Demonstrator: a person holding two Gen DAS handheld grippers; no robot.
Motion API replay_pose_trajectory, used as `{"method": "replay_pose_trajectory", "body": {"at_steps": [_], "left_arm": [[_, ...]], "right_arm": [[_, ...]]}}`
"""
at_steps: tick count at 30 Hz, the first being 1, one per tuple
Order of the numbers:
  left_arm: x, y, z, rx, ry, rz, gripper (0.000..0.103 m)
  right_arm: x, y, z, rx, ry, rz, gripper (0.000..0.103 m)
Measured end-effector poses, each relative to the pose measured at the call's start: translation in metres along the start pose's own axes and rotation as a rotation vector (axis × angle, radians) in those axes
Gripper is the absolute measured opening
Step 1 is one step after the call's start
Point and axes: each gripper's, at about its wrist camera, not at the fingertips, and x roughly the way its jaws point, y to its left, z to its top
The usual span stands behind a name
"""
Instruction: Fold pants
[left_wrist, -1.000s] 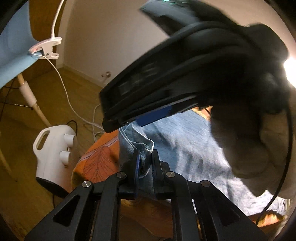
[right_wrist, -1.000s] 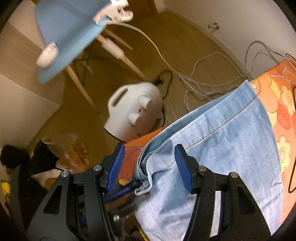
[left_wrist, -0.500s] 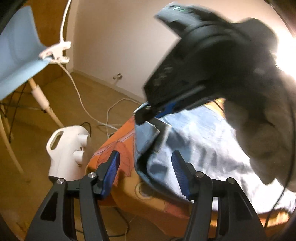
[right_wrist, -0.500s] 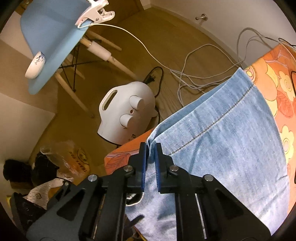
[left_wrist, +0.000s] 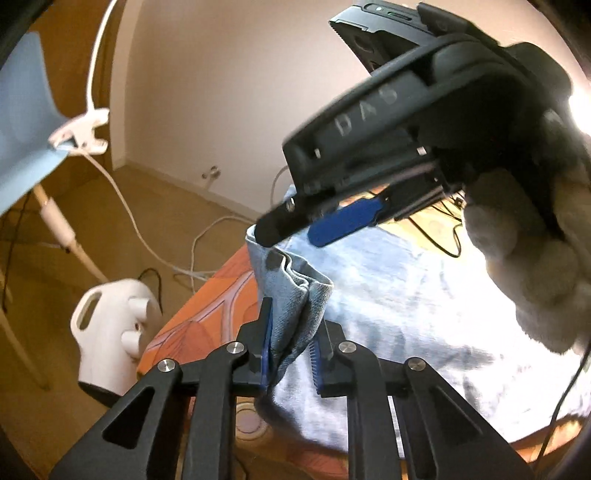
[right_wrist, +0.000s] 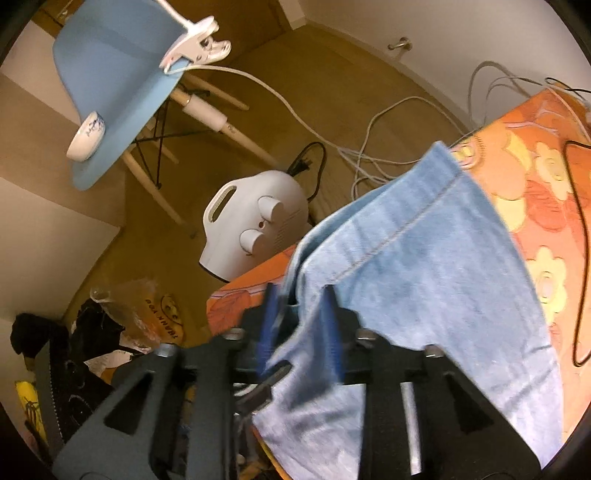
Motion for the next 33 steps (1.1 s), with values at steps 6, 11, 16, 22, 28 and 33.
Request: {"method": "replay_pose_trajectory", "body": {"at_steps": [6,11,16,22,28,33], "left_arm": [[-0.008,-0.024,0.002,0.097,-0.022,0.003,0.015],[-0.013,-0.029,-0.001,0.102,-0.037,-0.03,0.014],[-0.021,-0.042,-0.005,0.14,-0.051,-0.059,0.013],[-0.021,-0.057,-0.006,0.183,-0.058,-0.086,0.013],[-0.024,-0.071,-0.011,0.223,-0.047,-0.116,0.013],[-0.027,-0.075,-0.011,0.218,-0.04,-0.162,0.013]], "right_arm": [[-0.014,-0.018,0.008,0.047,0.0,0.031,0.055],[-0.002,-0.023,0.015,0.067,0.051,0.028,0.055],[0.008,-0.027,0.023,0.082,0.079,-0.01,0.055],[0.017,-0.029,0.033,0.051,0.108,-0.132,0.055],[0.017,-0.049,0.026,0.075,0.117,-0.215,0.045],[-0.005,-0.071,0.015,0.129,0.066,-0.21,0.014]]}}
